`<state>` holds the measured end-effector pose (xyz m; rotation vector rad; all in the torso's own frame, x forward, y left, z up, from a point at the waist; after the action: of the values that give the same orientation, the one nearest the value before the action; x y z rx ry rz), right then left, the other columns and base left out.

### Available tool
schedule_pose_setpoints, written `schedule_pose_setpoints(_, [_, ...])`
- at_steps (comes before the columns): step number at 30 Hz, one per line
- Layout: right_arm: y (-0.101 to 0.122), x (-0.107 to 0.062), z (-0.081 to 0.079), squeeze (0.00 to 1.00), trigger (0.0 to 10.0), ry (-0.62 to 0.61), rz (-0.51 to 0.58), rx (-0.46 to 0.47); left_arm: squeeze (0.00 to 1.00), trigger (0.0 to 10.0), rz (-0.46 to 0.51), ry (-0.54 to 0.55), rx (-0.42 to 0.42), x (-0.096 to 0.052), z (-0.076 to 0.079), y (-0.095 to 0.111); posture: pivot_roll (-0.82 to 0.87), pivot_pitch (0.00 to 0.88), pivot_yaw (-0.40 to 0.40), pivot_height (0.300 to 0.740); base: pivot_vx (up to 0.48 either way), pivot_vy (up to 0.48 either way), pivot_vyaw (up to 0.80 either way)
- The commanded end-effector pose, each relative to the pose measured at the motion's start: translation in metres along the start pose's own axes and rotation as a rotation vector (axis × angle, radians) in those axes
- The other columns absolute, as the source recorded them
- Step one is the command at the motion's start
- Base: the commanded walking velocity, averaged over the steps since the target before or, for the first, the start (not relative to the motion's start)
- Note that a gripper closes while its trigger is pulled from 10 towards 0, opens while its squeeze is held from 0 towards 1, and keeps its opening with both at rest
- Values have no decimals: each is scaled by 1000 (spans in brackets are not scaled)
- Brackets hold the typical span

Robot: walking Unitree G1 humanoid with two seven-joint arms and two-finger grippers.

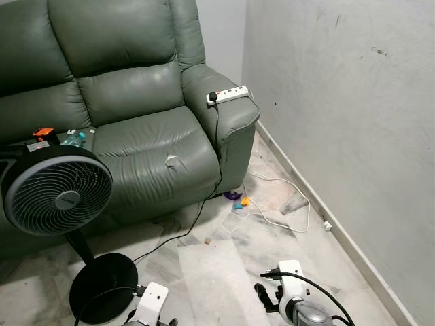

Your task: Hang keys on a hook

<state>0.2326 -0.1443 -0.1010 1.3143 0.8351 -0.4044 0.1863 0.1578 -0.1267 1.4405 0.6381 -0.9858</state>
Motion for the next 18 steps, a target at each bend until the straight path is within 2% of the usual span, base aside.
schedule_pose_setpoints(1, [-1, 1, -3, 0, 10000, 12, -11, -16, 0, 10000, 0, -2, 6, 0, -1, 0, -48, 22, 20, 740, 0, 0, 0])
schedule_pose_setpoints(8, [1, 1, -6, 0, 10000, 36, 1, -97, 0, 10000, -8, -3, 17, 0, 1, -2, -49, 24, 22, 740, 0, 0, 0])
schedule_pose_setpoints(10, [0, 0, -6, 0, 10000, 28, -2, -120, 0, 10000, -3, -14, 14, 1, 3, 1, -49, 24, 20, 740, 0, 0, 800])
schedule_pose_setpoints(12, [-1, 0, -6, 0, 10000, 30, -4, -93, 0, 10000, 1, -19, 14, 1, 4, 4, -49, 24, 21, 740, 0, 0, 800])
schedule_pose_setpoints(18, [-2, 0, -5, 0, 10000, 25, -9, -105, 0, 10000, -3, -29, 10, 1, 4, 4, -49, 25, 21, 740, 0, 0, 800])
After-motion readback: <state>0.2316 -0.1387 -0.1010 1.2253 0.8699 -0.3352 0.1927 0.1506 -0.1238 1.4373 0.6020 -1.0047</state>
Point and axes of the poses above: a point about 5 cm out from each wrist's last joint towards the gripper, its own x axis pointing out of the wrist towards the gripper, its own y axis along the axis of the wrist's last joint, z = x × y, the point moved 4 cm from there along x, pointing out of the wrist towards the gripper, and after that the axes turned 10 degrees about -x, right-handed, at the moved point
